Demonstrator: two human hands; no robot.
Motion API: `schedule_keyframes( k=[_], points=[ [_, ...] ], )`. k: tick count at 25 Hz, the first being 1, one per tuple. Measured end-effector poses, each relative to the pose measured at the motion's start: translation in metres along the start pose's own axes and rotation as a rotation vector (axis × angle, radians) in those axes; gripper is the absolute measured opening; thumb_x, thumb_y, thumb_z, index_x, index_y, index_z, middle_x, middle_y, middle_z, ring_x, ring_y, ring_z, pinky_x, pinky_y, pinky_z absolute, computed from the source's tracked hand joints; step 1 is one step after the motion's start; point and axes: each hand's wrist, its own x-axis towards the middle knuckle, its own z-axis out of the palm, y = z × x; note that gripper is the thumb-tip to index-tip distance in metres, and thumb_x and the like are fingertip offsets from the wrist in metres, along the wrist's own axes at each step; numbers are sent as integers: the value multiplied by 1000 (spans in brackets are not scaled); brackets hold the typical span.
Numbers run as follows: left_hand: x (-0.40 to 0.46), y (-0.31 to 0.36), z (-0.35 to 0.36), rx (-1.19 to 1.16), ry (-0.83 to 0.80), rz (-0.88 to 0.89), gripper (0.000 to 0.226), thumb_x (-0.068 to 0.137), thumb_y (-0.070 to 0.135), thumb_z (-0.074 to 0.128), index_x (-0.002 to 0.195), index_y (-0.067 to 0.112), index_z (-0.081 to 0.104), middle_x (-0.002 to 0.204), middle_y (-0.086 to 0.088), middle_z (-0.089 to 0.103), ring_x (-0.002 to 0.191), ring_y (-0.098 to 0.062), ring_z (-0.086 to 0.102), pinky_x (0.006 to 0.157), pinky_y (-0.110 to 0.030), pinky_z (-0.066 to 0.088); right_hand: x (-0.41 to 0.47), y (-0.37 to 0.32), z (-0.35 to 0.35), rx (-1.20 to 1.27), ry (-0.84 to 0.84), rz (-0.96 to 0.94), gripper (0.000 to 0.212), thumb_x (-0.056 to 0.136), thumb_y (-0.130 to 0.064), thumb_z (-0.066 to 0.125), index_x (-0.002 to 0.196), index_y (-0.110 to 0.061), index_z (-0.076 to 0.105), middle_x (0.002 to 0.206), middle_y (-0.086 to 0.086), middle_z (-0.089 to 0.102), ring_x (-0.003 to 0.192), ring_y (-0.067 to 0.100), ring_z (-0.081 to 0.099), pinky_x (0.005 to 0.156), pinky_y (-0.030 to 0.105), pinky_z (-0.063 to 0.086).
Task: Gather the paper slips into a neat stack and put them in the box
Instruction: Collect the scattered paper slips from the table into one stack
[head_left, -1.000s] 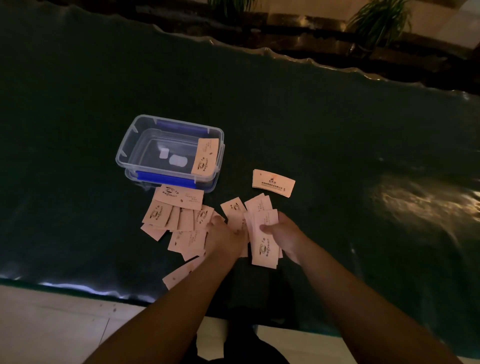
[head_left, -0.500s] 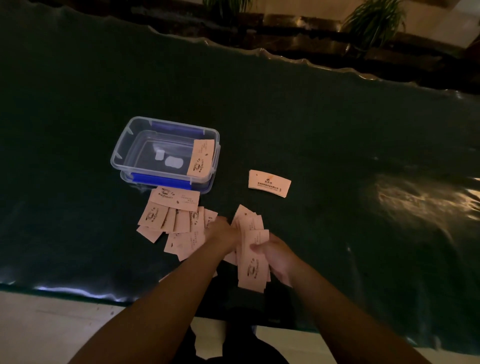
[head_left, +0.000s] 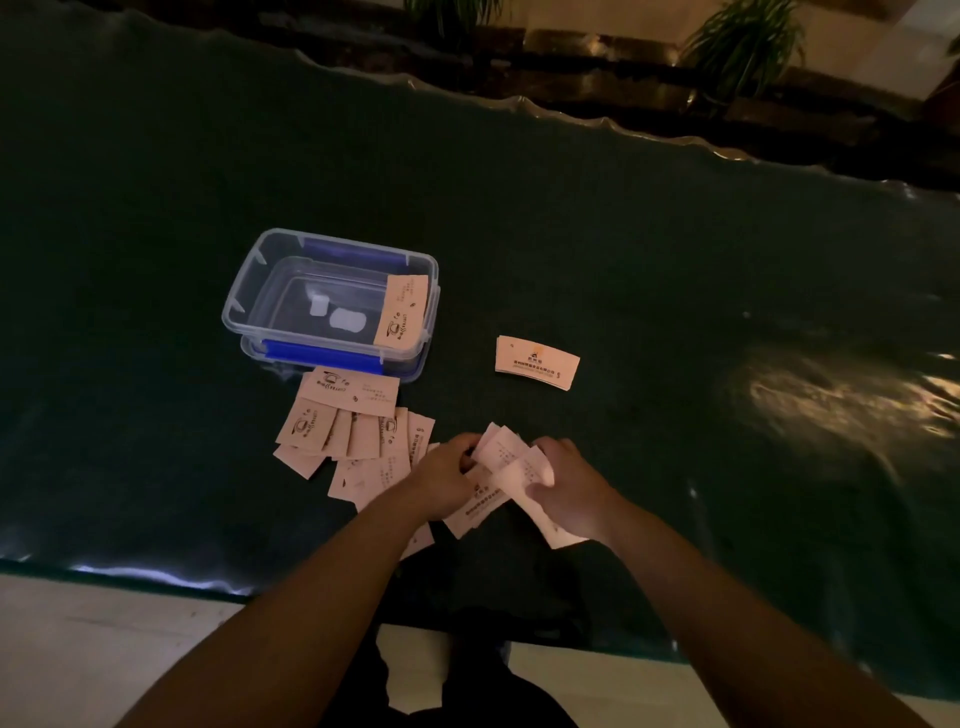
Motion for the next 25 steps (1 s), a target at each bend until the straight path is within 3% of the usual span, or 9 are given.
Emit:
schedule_keyframes(
  k=[3, 6, 9, 11, 13, 15, 17, 20, 25],
  points=[
    [-4, -9, -15, -35, -12, 0, 51, 95, 8, 64, 140, 30, 53, 137, 0, 63, 131, -25, 57, 98, -45, 55, -2, 1, -7, -139, -32, -124, 56, 101, -18, 64, 154, -26, 45, 157, -10, 32, 138, 22, 50, 106, 40, 53],
    [-6, -12, -24, -58, -34, 71, 32, 93, 15, 66, 110, 42, 62, 114, 16, 64, 121, -17, 60, 89, -33, 50, -4, -6, -7, -269, -141, -280, 58, 99, -10, 64, 151, -34, 51, 168, -17, 19, 156, 19, 19, 124, 48, 30],
    [-6, -12, -24, -141, -64, 100, 41, 91, 4, 65, 110, 40, 64, 124, 11, 66, 123, -13, 59, 102, -40, 50, 2, -17, 0, -512, -166, -379, 66, 98, -16, 65, 158, -35, 42, 176, -12, 14, 162, 18, -1, 128, 57, 6],
    [-7, -15, -23, -194, -63, 98, 46, 91, -5, 58, 113, 35, 66, 129, 7, 67, 126, -13, 58, 108, -45, 48, 7, -23, 5, -621, -160, -413, 65, 97, -20, 65, 157, -31, 42, 172, -5, 29, 163, 18, 5, 127, 57, -4],
    [-9, -19, -25, -230, -18, 96, 47, 92, -7, 55, 111, 34, 65, 123, 11, 67, 125, -13, 59, 107, -44, 49, 10, -26, 9, -622, -169, -393, 58, 97, -20, 66, 151, -28, 46, 156, -1, 49, 155, 22, 31, 128, 53, 8],
    [-13, -23, -30, -217, 77, 105, 40, 94, 0, 57, 107, 38, 62, 115, 15, 66, 119, -12, 61, 99, -37, 53, 11, -26, 12, -521, -169, -332, 54, 97, -20, 67, 145, -32, 46, 142, -1, 55, 136, 23, 52, 113, 42, 41],
    [-20, -35, -34, -163, 182, 119, 29, 96, 13, 62, 104, 40, 59, 113, 14, 65, 110, -10, 63, 82, -26, 52, 12, -24, 13, -379, -154, -273, 56, 98, -18, 67, 143, -38, 41, 143, -2, 55, 130, 22, 57, 96, 34, 52],
    [-41, -65, -40, 0, 333, 52, 23, 94, 31, 67, 112, 42, 57, 123, 9, 62, 97, -5, 62, 71, -20, 47, 11, -24, 12, -189, -137, -188, 73, 97, -17, 70, 152, -44, 30, 155, 0, 53, 137, 23, 56, 89, 28, 54],
    [-85, -122, -35, 393, 307, -214, 101, 62, 65, 82, 148, 33, 39, 148, 2, 41, 135, -22, 42, 107, -46, 49, 12, -37, 16, -59, -192, -191, 53, 96, -19, 73, 141, -37, 51, 147, -6, 61, 137, 17, 57, 101, 37, 56]
  ],
)
